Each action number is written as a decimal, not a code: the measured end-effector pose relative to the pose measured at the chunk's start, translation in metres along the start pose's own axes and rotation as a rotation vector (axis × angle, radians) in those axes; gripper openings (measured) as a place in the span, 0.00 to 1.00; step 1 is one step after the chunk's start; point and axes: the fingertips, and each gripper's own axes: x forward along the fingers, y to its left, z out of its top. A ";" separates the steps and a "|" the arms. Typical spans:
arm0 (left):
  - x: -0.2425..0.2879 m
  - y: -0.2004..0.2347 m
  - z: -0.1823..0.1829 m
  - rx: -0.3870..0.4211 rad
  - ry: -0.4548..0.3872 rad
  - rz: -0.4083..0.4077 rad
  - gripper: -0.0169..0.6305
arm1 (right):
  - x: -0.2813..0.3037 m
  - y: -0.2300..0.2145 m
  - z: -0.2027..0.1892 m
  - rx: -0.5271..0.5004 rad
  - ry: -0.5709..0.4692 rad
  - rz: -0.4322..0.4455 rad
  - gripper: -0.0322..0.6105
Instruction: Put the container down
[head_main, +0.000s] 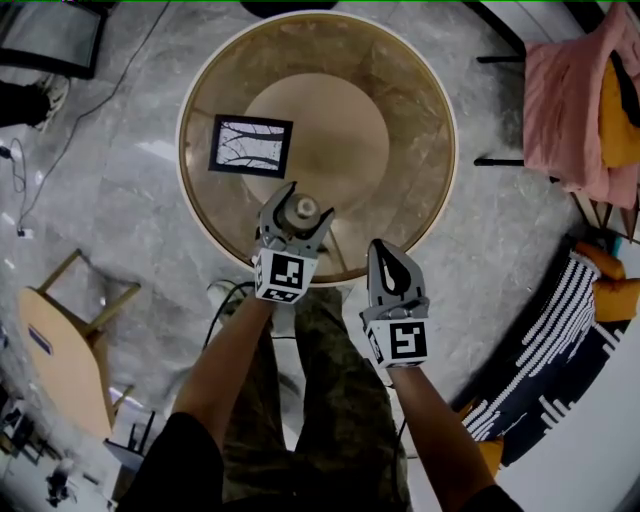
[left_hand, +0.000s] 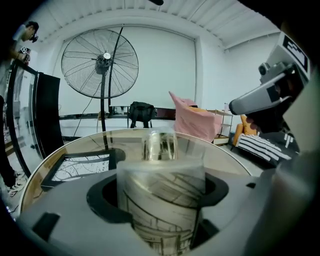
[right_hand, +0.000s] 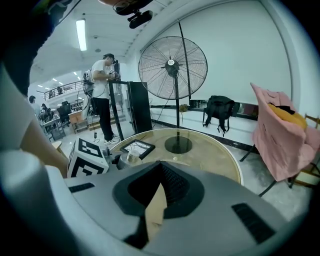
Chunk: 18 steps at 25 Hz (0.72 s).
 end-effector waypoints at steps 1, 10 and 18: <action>0.000 0.000 0.000 0.000 0.000 0.001 0.57 | 0.000 0.000 -0.001 -0.001 0.003 0.001 0.08; -0.004 0.002 -0.002 -0.007 0.005 0.006 0.57 | 0.005 0.007 0.003 -0.006 -0.002 0.017 0.08; -0.007 -0.002 -0.007 0.024 0.012 -0.003 0.57 | 0.007 0.011 -0.007 0.000 0.017 0.023 0.08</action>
